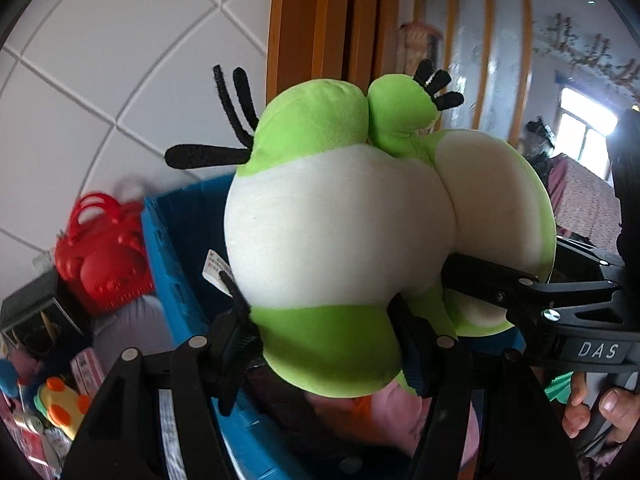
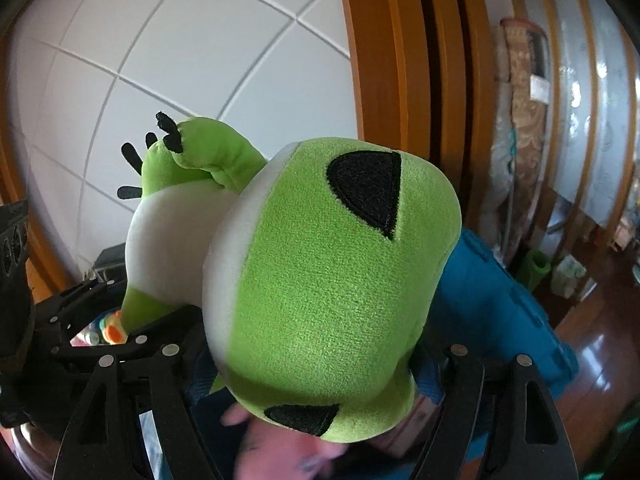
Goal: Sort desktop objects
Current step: 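Lift the green frog plush with both tools and carry it over the crate, then open both tools to drop the frog plush into the crate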
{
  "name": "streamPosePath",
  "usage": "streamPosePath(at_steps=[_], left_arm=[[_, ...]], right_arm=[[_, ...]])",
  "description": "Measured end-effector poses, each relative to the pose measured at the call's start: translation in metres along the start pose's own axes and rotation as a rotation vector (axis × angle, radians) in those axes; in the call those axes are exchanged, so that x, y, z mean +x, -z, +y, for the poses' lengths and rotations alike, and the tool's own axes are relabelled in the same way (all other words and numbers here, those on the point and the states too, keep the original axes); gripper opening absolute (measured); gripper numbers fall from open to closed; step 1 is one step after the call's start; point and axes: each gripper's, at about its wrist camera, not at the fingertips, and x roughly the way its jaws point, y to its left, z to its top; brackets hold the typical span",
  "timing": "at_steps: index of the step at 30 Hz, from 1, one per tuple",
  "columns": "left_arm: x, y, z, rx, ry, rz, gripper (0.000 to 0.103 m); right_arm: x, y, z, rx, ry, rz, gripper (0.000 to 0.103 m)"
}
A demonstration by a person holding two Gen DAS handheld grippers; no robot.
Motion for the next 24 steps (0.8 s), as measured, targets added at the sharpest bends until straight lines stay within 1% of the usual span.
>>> streamPosePath(at_steps=[3, 6, 7, 9, 11, 13, 15, 17, 19, 20, 24], left_arm=[[0.026, -0.004, -0.01, -0.012, -0.034, 0.057, 0.063], [0.043, -0.004, -0.013, -0.017, -0.055, 0.115, 0.063], [0.053, -0.005, -0.014, -0.025, -0.058, 0.154, 0.063], [0.067, -0.006, -0.016, -0.041, -0.056, 0.216, 0.064], [0.079, -0.005, -0.017, -0.059, -0.062, 0.261, 0.065], [0.088, -0.002, -0.016, -0.064, -0.085, 0.296, 0.065], [0.095, -0.001, -0.017, -0.051, -0.117, 0.312, 0.065], [0.099, 0.001, -0.018, -0.041, -0.14, 0.325, 0.065], [0.1, 0.002, -0.018, -0.041, -0.135, 0.326, 0.065], [0.097, 0.002, -0.018, -0.041, -0.137, 0.326, 0.065], [0.084, 0.004, -0.023, -0.024, -0.163, 0.303, 0.065]], right_arm=[[0.024, 0.0, -0.023, 0.023, -0.039, 0.048, 0.079], [0.041, 0.001, -0.04, 0.047, -0.078, 0.098, 0.079], [0.048, 0.001, -0.045, 0.058, -0.085, 0.116, 0.079], [0.058, 0.003, -0.052, 0.08, -0.098, 0.153, 0.081], [0.067, 0.009, -0.055, 0.101, -0.108, 0.191, 0.086], [0.076, 0.012, -0.06, 0.113, -0.112, 0.228, 0.086], [0.086, 0.017, -0.062, 0.117, -0.097, 0.27, 0.089], [0.094, 0.02, -0.065, 0.113, -0.087, 0.293, 0.09], [0.1, 0.017, -0.071, 0.12, -0.092, 0.306, 0.09], [0.101, 0.014, -0.074, 0.122, -0.086, 0.305, 0.092], [0.104, 0.004, -0.088, 0.127, -0.068, 0.286, 0.094]])
